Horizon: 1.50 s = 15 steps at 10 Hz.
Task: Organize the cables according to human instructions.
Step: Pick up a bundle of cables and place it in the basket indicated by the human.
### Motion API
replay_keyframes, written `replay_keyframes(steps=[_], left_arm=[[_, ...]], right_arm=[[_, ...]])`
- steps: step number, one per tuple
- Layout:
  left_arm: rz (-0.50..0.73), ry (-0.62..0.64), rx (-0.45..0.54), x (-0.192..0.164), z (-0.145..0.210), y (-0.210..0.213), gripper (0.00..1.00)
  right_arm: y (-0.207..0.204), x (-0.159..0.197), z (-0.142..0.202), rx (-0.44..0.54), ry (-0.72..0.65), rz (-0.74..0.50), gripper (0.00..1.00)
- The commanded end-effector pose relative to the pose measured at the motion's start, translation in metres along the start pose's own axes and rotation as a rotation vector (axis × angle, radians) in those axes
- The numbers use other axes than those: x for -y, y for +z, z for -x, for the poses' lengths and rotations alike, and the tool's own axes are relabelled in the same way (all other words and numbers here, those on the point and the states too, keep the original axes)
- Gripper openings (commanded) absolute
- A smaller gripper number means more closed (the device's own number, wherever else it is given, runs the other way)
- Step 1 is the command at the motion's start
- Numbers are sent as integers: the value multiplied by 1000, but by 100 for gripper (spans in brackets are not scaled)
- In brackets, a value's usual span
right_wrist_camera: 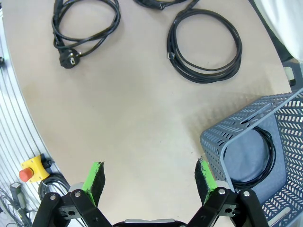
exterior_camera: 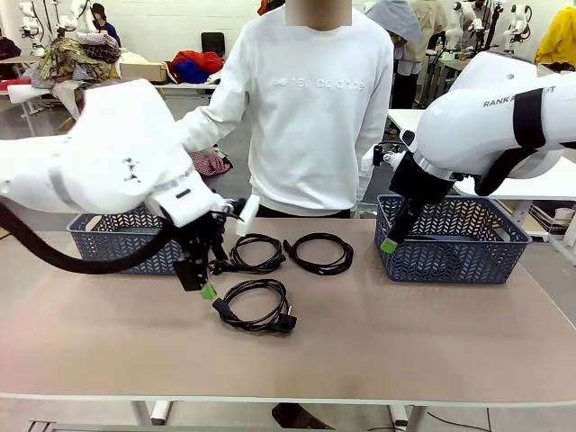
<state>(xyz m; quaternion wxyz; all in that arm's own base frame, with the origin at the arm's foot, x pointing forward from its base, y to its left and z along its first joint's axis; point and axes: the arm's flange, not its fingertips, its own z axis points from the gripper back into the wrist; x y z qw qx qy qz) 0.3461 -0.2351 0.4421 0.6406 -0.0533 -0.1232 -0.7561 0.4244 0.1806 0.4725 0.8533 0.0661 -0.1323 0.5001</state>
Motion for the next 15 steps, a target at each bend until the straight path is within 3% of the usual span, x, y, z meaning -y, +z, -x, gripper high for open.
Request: replay_keyframes(steps=[1, 4, 9, 13, 15], left_arm=[[52, 24, -58, -10, -17, -13, 100], [69, 35, -91, -8, -34, -46, 100], [67, 59, -119, -15, -29, -84, 100], [86, 26, -63, -20, -21, -87, 100], [89, 52, -92, -17, -22, -93, 100]], right_arm=[[2, 1, -3, 1, -1, 6, 100], [2, 1, -3, 1, -1, 6, 100], [2, 1, -3, 1, -1, 6, 100], [2, 1, -3, 1, -1, 6, 100], [2, 1, -3, 1, -1, 6, 100]])
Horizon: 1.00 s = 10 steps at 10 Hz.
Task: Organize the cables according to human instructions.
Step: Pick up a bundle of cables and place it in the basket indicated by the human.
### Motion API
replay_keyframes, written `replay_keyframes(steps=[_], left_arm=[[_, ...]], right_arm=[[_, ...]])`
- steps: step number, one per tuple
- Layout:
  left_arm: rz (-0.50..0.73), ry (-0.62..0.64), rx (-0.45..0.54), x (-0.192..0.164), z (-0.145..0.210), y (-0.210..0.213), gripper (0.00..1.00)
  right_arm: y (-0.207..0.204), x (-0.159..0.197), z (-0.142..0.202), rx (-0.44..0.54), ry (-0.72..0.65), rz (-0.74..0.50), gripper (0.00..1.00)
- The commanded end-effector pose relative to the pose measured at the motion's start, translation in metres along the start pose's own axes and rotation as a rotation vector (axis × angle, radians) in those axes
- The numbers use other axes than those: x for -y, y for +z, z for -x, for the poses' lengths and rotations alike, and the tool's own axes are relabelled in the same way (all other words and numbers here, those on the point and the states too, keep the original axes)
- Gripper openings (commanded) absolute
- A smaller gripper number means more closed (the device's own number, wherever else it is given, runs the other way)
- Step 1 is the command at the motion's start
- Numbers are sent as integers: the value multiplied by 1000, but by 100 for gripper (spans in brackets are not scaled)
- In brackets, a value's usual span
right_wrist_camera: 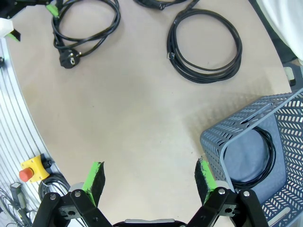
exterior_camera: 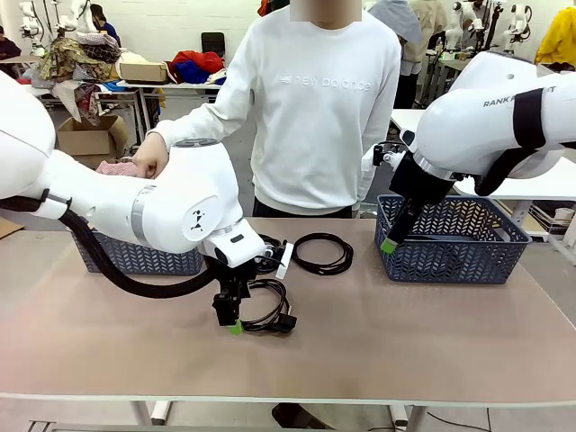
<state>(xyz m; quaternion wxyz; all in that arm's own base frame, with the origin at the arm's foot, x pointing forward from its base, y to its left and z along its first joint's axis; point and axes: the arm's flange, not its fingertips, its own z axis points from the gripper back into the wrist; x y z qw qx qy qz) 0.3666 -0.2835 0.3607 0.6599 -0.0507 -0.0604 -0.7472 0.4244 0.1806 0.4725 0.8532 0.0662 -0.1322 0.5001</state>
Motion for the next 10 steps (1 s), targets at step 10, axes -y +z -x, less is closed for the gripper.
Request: replay_keyframes(steps=[10], left_arm=[[68, -37, -76, -13, -14, -32, 100]], right_arm=[[2, 1, -3, 1, -1, 6, 100]])
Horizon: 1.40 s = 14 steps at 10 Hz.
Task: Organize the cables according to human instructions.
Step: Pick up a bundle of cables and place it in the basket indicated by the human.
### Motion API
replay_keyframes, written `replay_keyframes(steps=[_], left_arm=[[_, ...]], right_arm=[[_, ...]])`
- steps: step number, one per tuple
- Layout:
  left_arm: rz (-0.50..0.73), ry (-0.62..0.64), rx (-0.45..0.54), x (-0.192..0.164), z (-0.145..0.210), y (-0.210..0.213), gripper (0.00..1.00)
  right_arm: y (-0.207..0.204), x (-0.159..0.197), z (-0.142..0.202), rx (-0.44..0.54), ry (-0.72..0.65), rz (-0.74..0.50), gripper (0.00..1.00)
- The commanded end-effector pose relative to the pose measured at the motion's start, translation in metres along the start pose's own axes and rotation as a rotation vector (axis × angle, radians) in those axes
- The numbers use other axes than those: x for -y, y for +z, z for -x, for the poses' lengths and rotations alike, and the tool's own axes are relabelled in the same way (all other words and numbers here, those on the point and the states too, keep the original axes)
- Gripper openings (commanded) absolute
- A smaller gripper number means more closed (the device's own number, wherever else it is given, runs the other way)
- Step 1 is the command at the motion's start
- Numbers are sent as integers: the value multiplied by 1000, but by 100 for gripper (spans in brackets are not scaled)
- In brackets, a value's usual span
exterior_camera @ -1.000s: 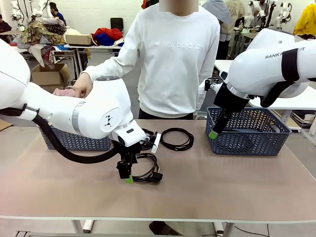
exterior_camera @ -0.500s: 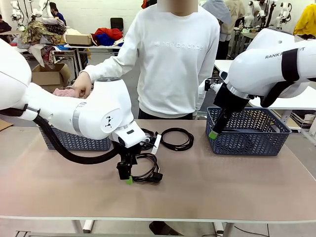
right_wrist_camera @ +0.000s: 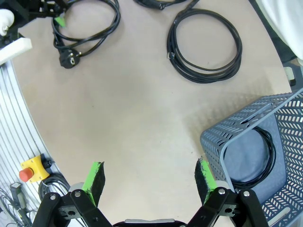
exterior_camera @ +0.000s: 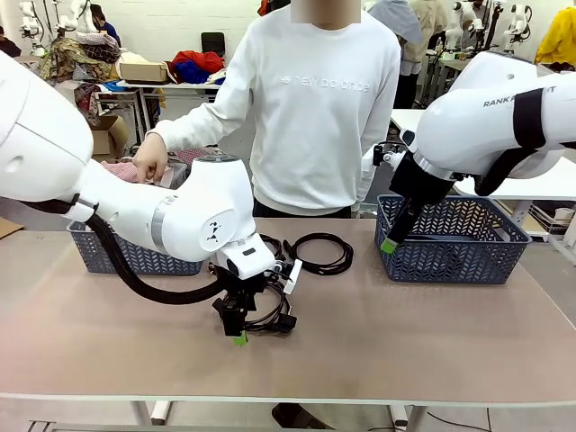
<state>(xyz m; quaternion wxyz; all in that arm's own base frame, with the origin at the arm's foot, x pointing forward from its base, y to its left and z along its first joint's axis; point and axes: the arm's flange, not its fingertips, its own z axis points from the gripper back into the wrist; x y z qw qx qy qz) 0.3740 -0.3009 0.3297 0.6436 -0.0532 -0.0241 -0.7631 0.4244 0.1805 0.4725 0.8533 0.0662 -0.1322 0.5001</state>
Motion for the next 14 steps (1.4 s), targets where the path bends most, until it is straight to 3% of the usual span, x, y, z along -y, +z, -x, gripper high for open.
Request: replay_keyframes(steps=[1, 13, 14], left_arm=[[18, 6, -36, -6, -2, -2, 100], [58, -8, -61, -17, -3, -18, 100], [53, -9, -67, -17, -2, -18, 89]], right_arm=[[2, 1, -3, 1, -1, 6, 100], [2, 1, -3, 1, -1, 6, 100], [2, 1, -3, 1, -1, 6, 100]])
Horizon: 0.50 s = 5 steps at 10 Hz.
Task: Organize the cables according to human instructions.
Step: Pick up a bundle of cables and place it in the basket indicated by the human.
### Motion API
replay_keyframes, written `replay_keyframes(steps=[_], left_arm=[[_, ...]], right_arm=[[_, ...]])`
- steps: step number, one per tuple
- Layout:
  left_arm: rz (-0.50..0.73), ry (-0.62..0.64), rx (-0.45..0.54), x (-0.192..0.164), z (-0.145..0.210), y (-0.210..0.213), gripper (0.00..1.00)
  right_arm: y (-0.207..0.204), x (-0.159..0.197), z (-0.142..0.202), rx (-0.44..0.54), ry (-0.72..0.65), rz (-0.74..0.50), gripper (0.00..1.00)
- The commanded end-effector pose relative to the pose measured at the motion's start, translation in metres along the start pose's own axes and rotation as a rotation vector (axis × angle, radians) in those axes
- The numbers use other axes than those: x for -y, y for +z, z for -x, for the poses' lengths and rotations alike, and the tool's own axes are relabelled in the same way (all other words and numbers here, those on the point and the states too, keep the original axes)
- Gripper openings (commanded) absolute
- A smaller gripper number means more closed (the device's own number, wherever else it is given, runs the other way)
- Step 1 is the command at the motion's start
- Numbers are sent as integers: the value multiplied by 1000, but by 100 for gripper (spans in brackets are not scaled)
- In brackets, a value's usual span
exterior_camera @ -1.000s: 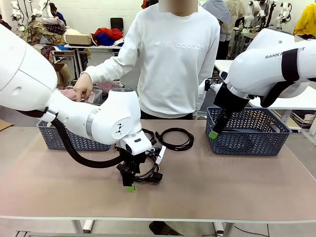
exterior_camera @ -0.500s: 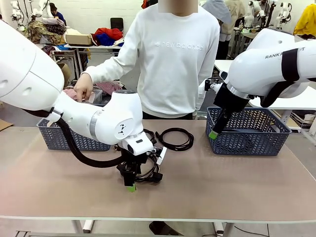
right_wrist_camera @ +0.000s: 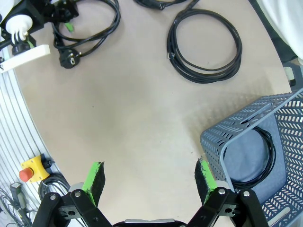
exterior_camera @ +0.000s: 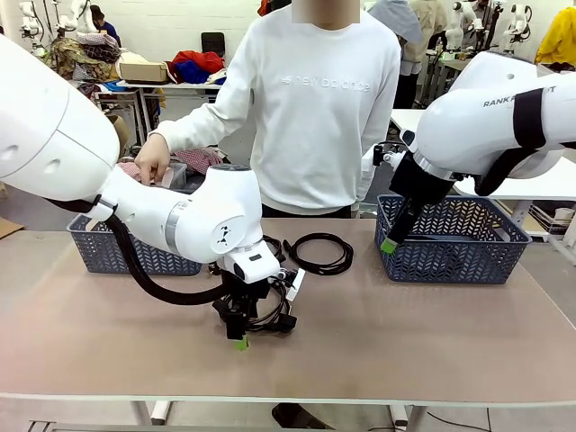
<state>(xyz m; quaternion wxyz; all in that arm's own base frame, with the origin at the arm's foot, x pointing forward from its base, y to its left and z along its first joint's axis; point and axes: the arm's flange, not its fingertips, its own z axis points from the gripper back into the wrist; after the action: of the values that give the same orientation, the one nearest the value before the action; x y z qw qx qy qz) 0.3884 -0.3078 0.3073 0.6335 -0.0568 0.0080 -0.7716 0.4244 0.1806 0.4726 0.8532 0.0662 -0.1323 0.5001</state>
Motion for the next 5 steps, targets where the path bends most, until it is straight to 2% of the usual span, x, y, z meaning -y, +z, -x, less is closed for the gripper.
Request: replay_keyframes(steps=[1, 5], left_arm=[[-7, 29, -32, -1, 0, 5, 80], [-55, 39, -35, 1, 0, 9, 41]], right_arm=[[2, 1, -3, 1, -1, 6, 100], [2, 1, -3, 1, -1, 6, 100]])
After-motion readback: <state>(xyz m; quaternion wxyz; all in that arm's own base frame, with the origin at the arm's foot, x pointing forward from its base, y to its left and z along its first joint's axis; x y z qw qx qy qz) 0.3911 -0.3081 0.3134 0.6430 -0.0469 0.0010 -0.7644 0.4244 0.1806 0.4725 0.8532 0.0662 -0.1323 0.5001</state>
